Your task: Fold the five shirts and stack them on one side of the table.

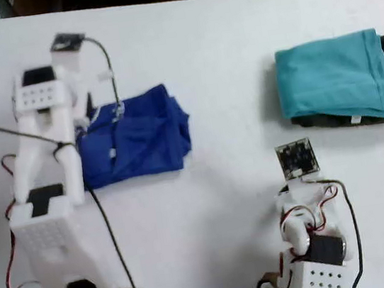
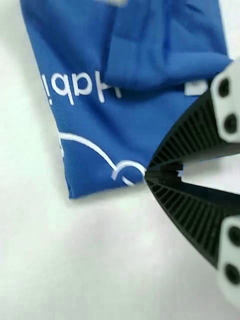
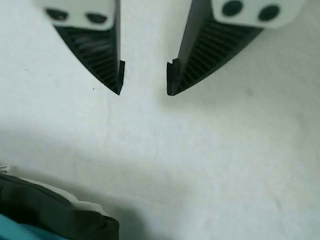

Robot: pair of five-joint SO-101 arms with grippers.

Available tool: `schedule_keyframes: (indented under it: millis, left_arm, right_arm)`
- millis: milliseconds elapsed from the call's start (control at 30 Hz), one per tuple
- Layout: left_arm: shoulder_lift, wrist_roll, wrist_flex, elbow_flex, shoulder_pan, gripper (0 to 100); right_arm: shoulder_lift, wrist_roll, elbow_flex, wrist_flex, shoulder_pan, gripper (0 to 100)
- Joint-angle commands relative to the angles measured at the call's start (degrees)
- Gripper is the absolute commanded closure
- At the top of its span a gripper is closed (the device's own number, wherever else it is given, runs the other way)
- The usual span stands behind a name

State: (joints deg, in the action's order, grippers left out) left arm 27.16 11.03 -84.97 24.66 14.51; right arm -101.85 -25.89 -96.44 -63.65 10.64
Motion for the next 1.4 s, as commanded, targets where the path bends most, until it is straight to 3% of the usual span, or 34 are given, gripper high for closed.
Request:
schedule_keyframes:
  millis: [0, 167, 300, 500, 633, 800, 967, 1133, 1233, 1367]
  left_arm:
    - [-0.35, 0.09, -7.47, 3.82, 6.07, 97]
    - [-0.97, 0.26, -3.69, -9.45, 11.69, 97]
    - [-3.96, 5.45, 5.71, -23.52, 14.24, 97]
    - [-20.13, 6.95, 25.58, -49.98, 23.21, 97]
    - [-29.98, 6.86, 38.33, -66.86, 25.41, 97]
    - [-37.89, 6.42, 44.04, -75.82, 25.49, 97]
    - [-39.12, -0.88, 49.14, -78.73, 25.76, 97]
    - [-38.86, -1.05, 52.48, -80.4, 25.76, 97]
    - [-39.03, -1.14, 53.63, -80.92, 25.49, 97]
    - [-39.03, -1.14, 53.71, -80.92, 25.41, 97]
  right_arm:
    - [-0.92, 0.53, -0.53, -0.22, 0.31, 85.1]
    - [-1.1, 0.44, -0.53, -0.31, 0.31, 86.4]
    - [-0.84, 0.35, 0.26, -0.4, 0.4, 98.5]
    - [-0.75, -1.05, 0.53, -0.13, -1.19, 97.8]
    - [-0.48, -6.86, 0.53, 1.71, -7.87, 97.8]
    - [1.89, -8.7, 4.22, 7.25, -11.47, 97.8]
    - [12.09, -8.62, 20.04, 9.36, -11.65, 97.8]
    - [34.24, -6.95, 46.15, 6.02, -11.82, 97.8]
    - [51.47, 0.79, 62.24, 1.01, -16.75, 97.8]
    - [75.03, 8.79, 81.49, -5.49, -30.2, 97.8]
